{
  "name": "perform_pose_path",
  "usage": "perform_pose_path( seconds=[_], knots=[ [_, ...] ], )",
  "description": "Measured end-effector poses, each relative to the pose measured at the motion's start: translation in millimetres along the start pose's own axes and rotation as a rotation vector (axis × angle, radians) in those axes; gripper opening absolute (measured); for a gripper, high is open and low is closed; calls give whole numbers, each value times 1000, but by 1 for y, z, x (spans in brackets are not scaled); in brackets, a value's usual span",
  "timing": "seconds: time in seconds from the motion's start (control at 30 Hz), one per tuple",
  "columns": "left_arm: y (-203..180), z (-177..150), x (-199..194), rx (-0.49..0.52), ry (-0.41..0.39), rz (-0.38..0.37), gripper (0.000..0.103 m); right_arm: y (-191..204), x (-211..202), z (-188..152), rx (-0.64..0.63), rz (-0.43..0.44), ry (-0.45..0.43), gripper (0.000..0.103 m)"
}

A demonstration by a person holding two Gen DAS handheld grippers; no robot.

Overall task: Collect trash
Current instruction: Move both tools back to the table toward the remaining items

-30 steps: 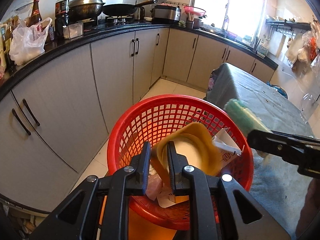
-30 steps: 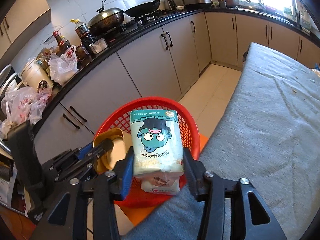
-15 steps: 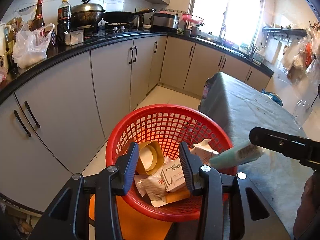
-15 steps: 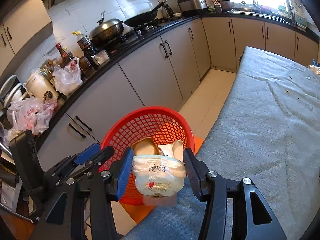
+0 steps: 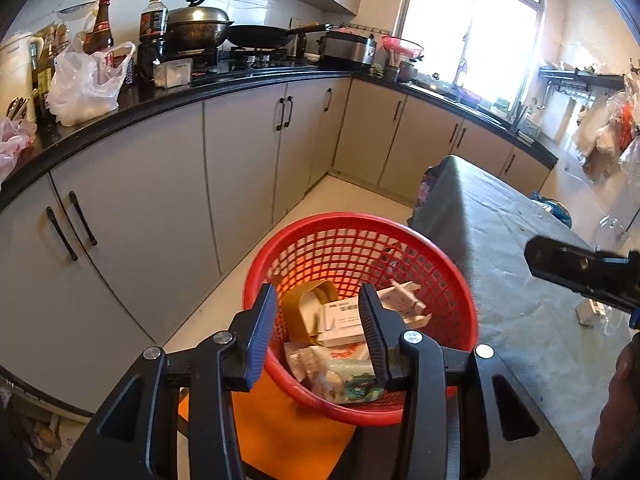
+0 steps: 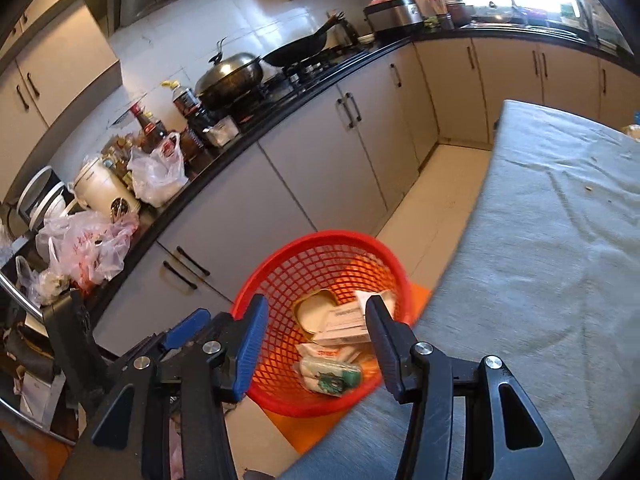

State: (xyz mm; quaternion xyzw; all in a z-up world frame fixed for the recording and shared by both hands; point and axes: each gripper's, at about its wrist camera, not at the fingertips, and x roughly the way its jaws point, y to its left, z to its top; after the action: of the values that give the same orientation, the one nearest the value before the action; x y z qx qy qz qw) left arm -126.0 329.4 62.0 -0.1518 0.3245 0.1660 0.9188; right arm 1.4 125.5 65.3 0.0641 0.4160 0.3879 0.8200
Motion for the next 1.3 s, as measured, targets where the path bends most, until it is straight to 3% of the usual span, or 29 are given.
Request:
perform_pose_path(
  seconds=[0.37,0.67,1.0,1.13,1.3],
  knots=[
    [-68,-13,-16,130,-9,-75,51,-44,-58,-24,77,-55,-59,55],
    [-139,-30,-27,269,0,-135,58,-103,-124,-49,169,-108,-146,56],
    [-226,-53,-30,434,37,-201,62,-201,-214,-77,340,-232,-307,56],
    [-261,-59,-32,517,45,-234,70,-241,-244,-82,396,-306,-376,56],
    [-307,-57,-28,622,68,-284,74,-291,-252,-81,444,-345,-367,56]
  ],
)
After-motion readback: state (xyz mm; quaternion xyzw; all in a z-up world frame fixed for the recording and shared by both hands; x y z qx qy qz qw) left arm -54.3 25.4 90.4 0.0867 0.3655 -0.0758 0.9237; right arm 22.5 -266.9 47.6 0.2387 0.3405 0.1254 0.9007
